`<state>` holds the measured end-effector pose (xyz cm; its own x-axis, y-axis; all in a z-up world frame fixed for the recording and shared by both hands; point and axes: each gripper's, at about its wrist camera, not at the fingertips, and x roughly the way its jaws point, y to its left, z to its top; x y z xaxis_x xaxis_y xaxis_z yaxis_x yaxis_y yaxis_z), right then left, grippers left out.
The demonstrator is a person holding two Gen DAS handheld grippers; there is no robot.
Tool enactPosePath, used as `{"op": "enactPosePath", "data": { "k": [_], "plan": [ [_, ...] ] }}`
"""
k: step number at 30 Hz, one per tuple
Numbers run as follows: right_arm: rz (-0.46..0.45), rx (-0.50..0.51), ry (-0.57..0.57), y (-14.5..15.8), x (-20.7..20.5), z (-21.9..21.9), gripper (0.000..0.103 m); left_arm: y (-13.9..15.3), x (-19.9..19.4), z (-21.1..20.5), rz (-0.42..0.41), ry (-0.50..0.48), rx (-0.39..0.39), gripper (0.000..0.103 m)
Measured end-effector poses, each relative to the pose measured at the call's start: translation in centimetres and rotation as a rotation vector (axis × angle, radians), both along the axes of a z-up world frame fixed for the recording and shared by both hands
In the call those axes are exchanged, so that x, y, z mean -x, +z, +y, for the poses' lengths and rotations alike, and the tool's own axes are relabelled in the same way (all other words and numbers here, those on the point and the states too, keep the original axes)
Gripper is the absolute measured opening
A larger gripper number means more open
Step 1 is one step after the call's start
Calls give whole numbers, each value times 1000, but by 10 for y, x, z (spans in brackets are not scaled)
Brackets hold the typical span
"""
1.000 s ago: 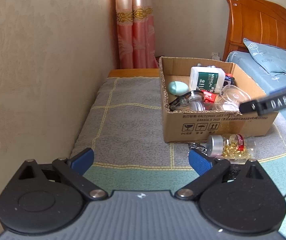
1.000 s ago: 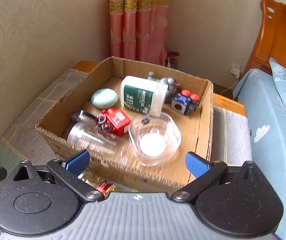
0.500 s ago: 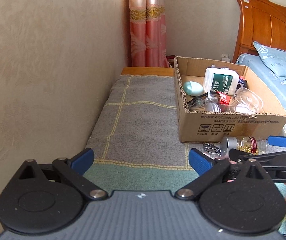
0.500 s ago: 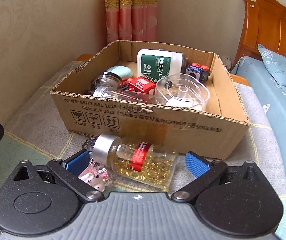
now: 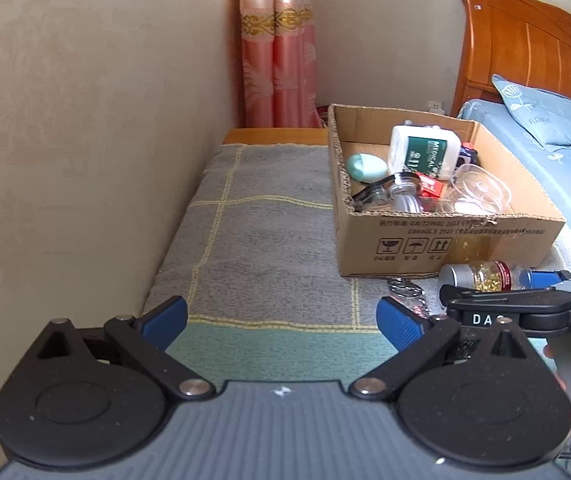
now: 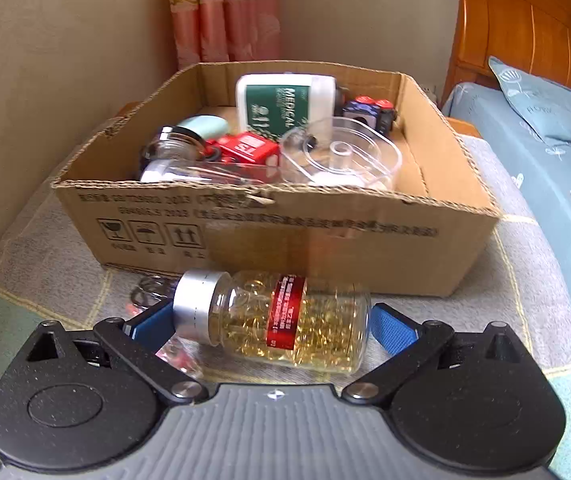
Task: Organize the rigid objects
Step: 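Move the right tool back to the glass capsule jar and grasp it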
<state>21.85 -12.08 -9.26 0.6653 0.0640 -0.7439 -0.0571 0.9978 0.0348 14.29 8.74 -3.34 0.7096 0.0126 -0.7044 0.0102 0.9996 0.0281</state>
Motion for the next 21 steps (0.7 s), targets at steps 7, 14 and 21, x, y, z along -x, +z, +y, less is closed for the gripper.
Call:
{"op": "enactPosePath", "data": {
  "k": [7,14,21],
  "plan": [
    [34,30,-30,-5,7,-36,103,-12,-5,-25,25,-114,10,100],
    [36,59,37,-13,12,-56,103,-38,-15,-55,90,-248,23,100],
    [40,57,98,-12,12,-64,103,-63,-23,-61,148,-266,10,100]
  ]
}}
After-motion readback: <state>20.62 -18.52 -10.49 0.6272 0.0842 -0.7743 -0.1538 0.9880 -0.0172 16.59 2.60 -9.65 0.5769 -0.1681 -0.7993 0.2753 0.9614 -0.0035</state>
